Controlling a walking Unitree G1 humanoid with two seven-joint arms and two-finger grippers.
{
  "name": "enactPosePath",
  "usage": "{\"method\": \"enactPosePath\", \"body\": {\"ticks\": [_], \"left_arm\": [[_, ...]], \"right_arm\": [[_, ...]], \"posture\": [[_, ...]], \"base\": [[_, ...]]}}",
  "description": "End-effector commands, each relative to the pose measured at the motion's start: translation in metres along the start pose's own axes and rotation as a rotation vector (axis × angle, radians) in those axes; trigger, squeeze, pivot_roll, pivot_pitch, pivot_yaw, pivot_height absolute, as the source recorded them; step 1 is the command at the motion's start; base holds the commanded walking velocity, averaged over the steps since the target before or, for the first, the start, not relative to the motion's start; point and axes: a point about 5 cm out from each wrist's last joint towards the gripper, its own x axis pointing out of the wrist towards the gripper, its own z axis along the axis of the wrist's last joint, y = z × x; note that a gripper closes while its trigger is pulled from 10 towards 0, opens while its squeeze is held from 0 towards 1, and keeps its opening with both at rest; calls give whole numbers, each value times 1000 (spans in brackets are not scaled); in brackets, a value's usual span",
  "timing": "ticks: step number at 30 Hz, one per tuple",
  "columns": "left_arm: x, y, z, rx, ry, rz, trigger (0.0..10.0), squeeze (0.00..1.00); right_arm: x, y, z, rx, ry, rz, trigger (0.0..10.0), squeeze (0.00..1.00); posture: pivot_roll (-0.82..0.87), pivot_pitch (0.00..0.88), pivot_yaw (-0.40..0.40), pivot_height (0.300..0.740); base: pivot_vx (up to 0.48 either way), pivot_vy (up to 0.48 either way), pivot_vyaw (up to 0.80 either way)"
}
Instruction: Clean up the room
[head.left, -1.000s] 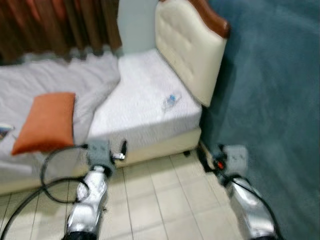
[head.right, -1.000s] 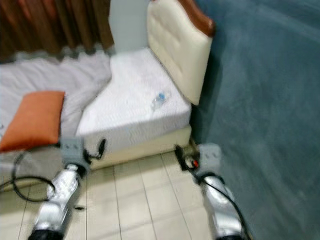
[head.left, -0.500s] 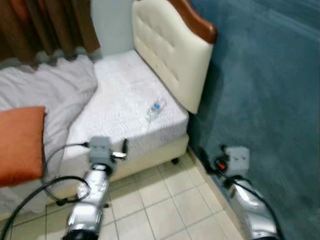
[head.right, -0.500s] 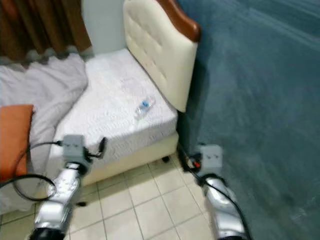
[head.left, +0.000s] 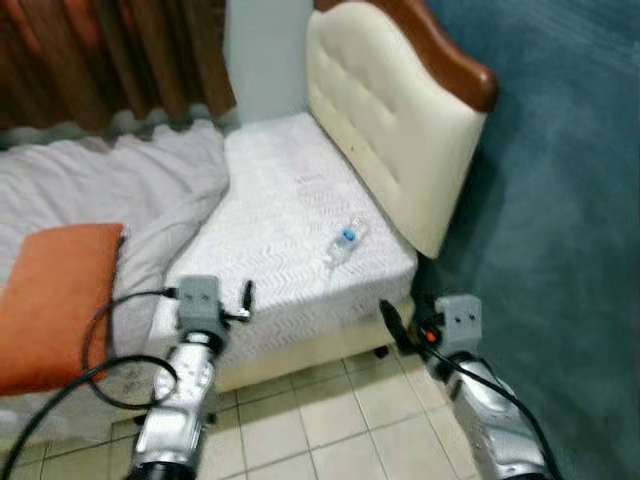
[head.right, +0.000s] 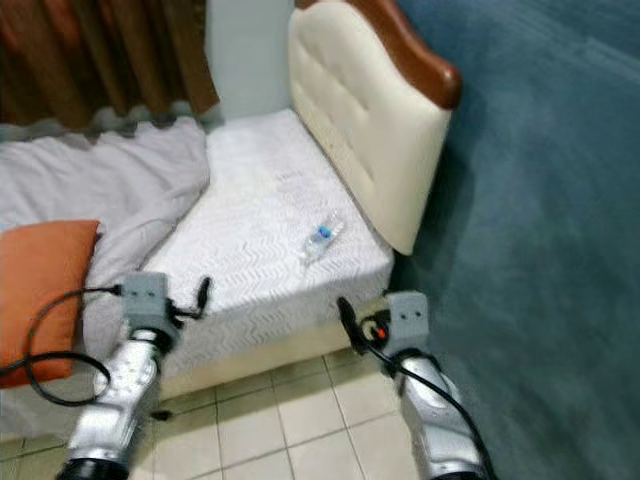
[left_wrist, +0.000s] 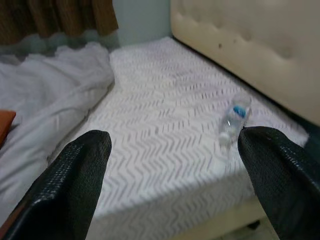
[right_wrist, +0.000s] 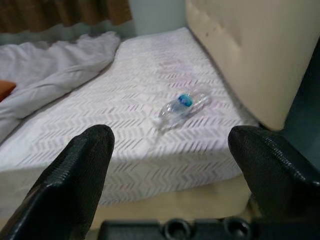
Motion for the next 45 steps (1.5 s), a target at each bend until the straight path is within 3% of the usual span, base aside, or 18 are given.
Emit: {"method": "enactPosePath", "body": {"ticks": [1, 22, 37, 42, 45], "left_arm": [[1, 7, 2, 14, 1, 11, 10000, 0], [4, 6, 2, 37, 19, -19, 10000, 0], [2, 6, 0, 35, 19, -13, 10000, 0], [-1, 5, 0, 35, 19, -10, 10000, 0], [-4, 8, -2, 75, 46, 10, 10000, 0]], "right_arm": [[2, 5, 2, 1, -1, 16, 10000, 0], [3, 4, 0, -4, 12, -2, 10000, 0], [9, 4, 7, -2, 12, 56, 10000, 0], [17, 12, 10, 35, 41, 121, 10000, 0], [28, 29, 8, 112, 98, 212, 10000, 0]], "posture": [[23, 55, -13, 740], [21, 54, -4, 740], [32, 44, -14, 740], [45, 51, -18, 740], [57, 88, -19, 740]], "base": [[480, 0, 0], [480, 0, -114], [480, 0, 0], [480, 0, 0], [320, 0, 0]]}}
